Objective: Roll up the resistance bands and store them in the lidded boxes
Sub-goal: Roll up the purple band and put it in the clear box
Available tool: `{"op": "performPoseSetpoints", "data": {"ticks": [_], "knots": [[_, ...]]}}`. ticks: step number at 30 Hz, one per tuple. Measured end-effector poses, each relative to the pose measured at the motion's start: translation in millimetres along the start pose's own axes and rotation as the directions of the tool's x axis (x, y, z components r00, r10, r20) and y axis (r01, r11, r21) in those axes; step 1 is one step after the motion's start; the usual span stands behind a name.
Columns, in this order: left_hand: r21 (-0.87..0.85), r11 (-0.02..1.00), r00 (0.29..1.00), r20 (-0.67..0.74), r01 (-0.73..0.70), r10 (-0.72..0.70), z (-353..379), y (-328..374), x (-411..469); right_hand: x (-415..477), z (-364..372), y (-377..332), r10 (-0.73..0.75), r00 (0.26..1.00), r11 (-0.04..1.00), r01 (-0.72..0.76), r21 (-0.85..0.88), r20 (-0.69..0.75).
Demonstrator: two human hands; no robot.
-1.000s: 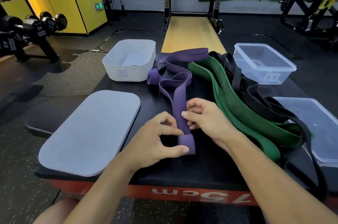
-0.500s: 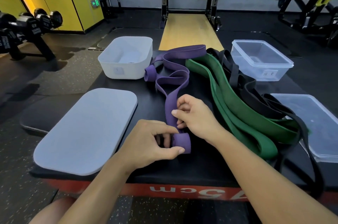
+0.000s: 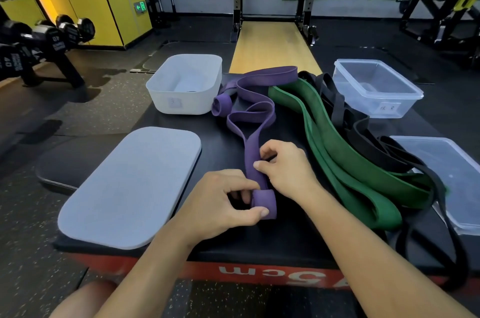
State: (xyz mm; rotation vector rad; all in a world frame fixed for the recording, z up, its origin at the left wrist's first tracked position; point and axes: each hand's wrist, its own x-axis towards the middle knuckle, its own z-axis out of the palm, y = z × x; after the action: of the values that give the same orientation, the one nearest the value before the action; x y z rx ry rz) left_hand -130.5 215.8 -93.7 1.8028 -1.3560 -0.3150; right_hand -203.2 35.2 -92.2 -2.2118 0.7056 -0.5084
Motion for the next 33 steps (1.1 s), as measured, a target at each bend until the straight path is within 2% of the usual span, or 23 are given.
{"op": "performPoseSetpoints", "data": {"ticks": [4, 7, 9, 11, 13, 14, 16, 19, 24, 28, 33], "knots": [[0.061, 0.998, 0.998, -0.055, 0.022, -0.019, 0.1, -5.1, 3.6, -4.9, -1.9, 4.3, 0.032, 0.997, 0.995, -0.025, 0.096, -0.066], [0.011, 0.998, 0.997, -0.047, 0.058, -0.058, 0.2, -5.8, 3.8, -18.8, -9.4, 6.4, -0.088, 0.984, 0.988, 0.106, 0.112, -0.152], [-0.012, 0.998, 0.997, -0.044, 0.069, -0.070, 0.5, -5.4, 4.2, -32.6, -23.2, 10.9, -0.154, 0.987, 0.953, 0.161, 0.258, -0.049], [0.000, 0.997, 0.996, -0.044, 0.073, -0.073, 0.5, -6.0, 4.8, -48.9, -38.8, 14.3, -0.223, 0.957, 0.924, 0.147, 0.353, 0.185], [0.003, 0.997, 0.996, -0.044, 0.076, -0.076, -0.2, -6.0, 4.4, -59.3, -46.7, 18.1, -0.276, 0.889, 0.945, 0.182, 0.271, 0.364], [0.001, 0.997, 0.996, -0.043, 0.083, -0.083, -0.4, -5.4, 4.1, -61.3, -46.4, 20.0, -0.294, 0.875, 0.951, 0.225, 0.214, 0.385], [0.000, 0.995, 0.995, -0.042, 0.095, -0.095, -0.9, -3.8, 2.9, -61.0, -41.2, 21.7, -0.310, 0.885, 0.950, 0.273, 0.152, 0.348], [-0.005, 0.996, 0.995, -0.049, 0.092, -0.092, -1.9, -0.5, 1.3, -59.1, -36.6, 20.6, -0.328, 0.900, 0.943, 0.293, 0.158, 0.288], [-0.090, 0.990, 0.993, -0.031, 0.110, -0.113, -6.1, 2.5, -0.7, -60.0, -38.8, 20.2, -0.326, 0.906, 0.944, 0.295, 0.150, 0.271], [-0.022, 0.998, 0.996, 0.061, 0.063, -0.062, -5.0, 5.1, 0.5, -66.0, -41.9, 21.8, -0.364, 0.897, 0.931, 0.343, 0.128, 0.249], [0.018, 0.999, 0.997, 0.067, 0.040, -0.041, -3.3, 4.2, 0.5, -63.0, -41.8, 25.6, -0.334, 0.920, 0.941, 0.313, 0.130, 0.205]]}}
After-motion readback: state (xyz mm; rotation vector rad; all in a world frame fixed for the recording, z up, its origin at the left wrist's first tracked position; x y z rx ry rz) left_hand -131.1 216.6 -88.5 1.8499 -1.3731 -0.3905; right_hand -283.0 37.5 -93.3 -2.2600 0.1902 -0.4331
